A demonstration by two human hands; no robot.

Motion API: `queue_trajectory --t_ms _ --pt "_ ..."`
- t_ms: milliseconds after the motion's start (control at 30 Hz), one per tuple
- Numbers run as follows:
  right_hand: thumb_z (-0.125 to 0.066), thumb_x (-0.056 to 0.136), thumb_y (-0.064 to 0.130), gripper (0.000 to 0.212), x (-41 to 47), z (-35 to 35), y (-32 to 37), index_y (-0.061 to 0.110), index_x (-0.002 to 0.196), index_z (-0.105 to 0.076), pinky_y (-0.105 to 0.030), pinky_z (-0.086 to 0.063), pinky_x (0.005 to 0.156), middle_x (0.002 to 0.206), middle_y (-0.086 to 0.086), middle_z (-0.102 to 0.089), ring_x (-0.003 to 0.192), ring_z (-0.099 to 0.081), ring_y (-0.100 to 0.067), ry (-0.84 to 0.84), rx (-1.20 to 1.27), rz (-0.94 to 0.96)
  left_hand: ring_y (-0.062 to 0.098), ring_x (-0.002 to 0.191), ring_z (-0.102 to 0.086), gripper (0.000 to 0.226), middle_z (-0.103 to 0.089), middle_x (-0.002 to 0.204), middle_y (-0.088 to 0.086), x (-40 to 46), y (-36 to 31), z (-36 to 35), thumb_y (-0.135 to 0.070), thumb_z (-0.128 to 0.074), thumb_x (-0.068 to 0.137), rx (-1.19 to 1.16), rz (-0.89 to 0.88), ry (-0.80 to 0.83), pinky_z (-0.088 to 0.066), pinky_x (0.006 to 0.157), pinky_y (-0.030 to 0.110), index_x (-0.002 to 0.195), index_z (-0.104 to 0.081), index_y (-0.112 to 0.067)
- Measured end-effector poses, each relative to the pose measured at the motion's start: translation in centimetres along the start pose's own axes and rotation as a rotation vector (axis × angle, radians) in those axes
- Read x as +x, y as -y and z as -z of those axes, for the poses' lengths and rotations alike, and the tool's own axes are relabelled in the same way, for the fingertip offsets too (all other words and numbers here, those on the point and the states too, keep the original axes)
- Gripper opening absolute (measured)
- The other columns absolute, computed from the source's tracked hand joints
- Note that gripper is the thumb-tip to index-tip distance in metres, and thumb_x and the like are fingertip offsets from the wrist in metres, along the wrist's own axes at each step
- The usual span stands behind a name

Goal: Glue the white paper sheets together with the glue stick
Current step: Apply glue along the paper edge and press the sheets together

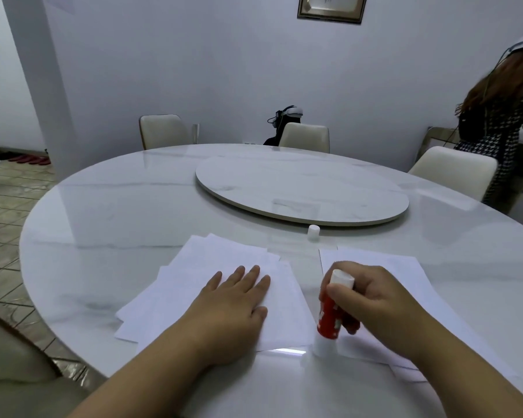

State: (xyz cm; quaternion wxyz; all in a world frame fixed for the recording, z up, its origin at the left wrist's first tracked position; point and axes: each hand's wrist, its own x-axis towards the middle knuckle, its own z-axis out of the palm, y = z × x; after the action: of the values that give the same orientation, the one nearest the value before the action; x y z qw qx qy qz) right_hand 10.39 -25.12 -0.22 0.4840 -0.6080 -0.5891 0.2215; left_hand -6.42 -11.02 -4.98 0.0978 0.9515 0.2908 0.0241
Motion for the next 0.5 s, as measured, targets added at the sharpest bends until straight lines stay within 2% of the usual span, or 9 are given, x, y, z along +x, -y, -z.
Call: queue_trajectory --t_ms 67,167,233,300,333,400,500 --pt "-0.059 0.078 0.010 0.010 1.0 0.7 0.1 0.001 0.075 -0.062 -0.028 -0.049 0.049 0.068 -0.018 -0.072 0.053 -0.061 -0.027 -0.169 0.318 0.031 0.007 0.143 0.012 0.055 0.011 0.158 -0.011 -0.1 -0.1 0.0 -0.036 -0.017 0.097 -0.010 0.001 -0.004 0.011 0.114 0.032 0.148 0.002 -0.031" --pt "-0.056 0.084 0.000 0.006 3.6 2.0 -0.2 0.003 0.079 -0.056 -0.023 -0.057 0.060 0.069 -0.010 -0.072 0.062 -0.071 -0.021 -0.469 0.830 -0.020 0.006 0.143 0.012 0.055 0.011 0.157 -0.011 -0.3 -0.2 0.0 -0.036 -0.017 0.097 -0.025 0.006 -0.016 0.011 0.115 0.032 0.148 0.002 -0.032" --pt "-0.056 0.085 -0.005 0.011 5.9 2.2 -0.7 0.005 0.083 -0.052 -0.026 -0.058 0.069 0.082 -0.013 -0.068 0.072 -0.073 -0.024 -0.533 1.031 -0.110 0.005 0.143 0.013 0.055 0.011 0.157 -0.012 -0.4 -0.3 0.0 -0.036 -0.018 0.097 -0.036 0.014 -0.027 0.012 0.115 0.032 0.148 0.001 -0.033" --pt "-0.059 0.087 0.001 0.005 8.1 1.9 -1.4 0.005 0.090 -0.057 -0.028 -0.054 0.075 0.099 -0.012 -0.065 0.078 -0.066 -0.020 -0.476 1.029 -0.255 0.004 0.143 0.013 0.055 0.010 0.157 -0.013 -0.4 -0.3 -0.1 -0.036 -0.018 0.097 -0.049 0.020 -0.038 0.012 0.115 0.032 0.148 0.000 -0.033" --pt "-0.061 0.088 0.008 0.004 9.0 1.5 -1.7 0.007 0.092 -0.062 -0.026 -0.049 0.075 0.100 -0.008 -0.066 0.078 -0.059 -0.016 -0.426 0.969 -0.319 0.004 0.142 0.013 0.055 0.010 0.157 -0.013 -0.4 -0.3 -0.1 -0.036 -0.019 0.096 -0.055 0.021 -0.042 0.012 0.115 0.032 0.148 0.000 -0.034" --pt "-0.063 0.087 0.016 0.011 10.7 0.7 -2.1 0.008 0.095 -0.066 -0.023 -0.042 0.071 0.086 -0.001 -0.074 0.077 -0.052 -0.013 -0.359 0.917 -0.367 0.003 0.142 0.013 0.055 0.010 0.157 -0.014 -0.4 -0.3 0.0 -0.037 -0.019 0.096 -0.061 0.020 -0.044 0.013 0.115 0.032 0.147 0.000 -0.035" --pt "-0.070 0.074 0.014 0.029 12.4 -0.1 -2.5 0.005 0.101 -0.066 -0.024 -0.051 0.068 0.081 -0.002 -0.076 0.078 -0.062 -0.014 -0.361 0.963 -0.317 0.003 0.142 0.014 0.055 0.011 0.157 -0.014 -0.4 -0.2 0.0 -0.038 -0.018 0.096 -0.051 0.017 -0.045 0.013 0.115 0.033 0.147 0.001 -0.036"
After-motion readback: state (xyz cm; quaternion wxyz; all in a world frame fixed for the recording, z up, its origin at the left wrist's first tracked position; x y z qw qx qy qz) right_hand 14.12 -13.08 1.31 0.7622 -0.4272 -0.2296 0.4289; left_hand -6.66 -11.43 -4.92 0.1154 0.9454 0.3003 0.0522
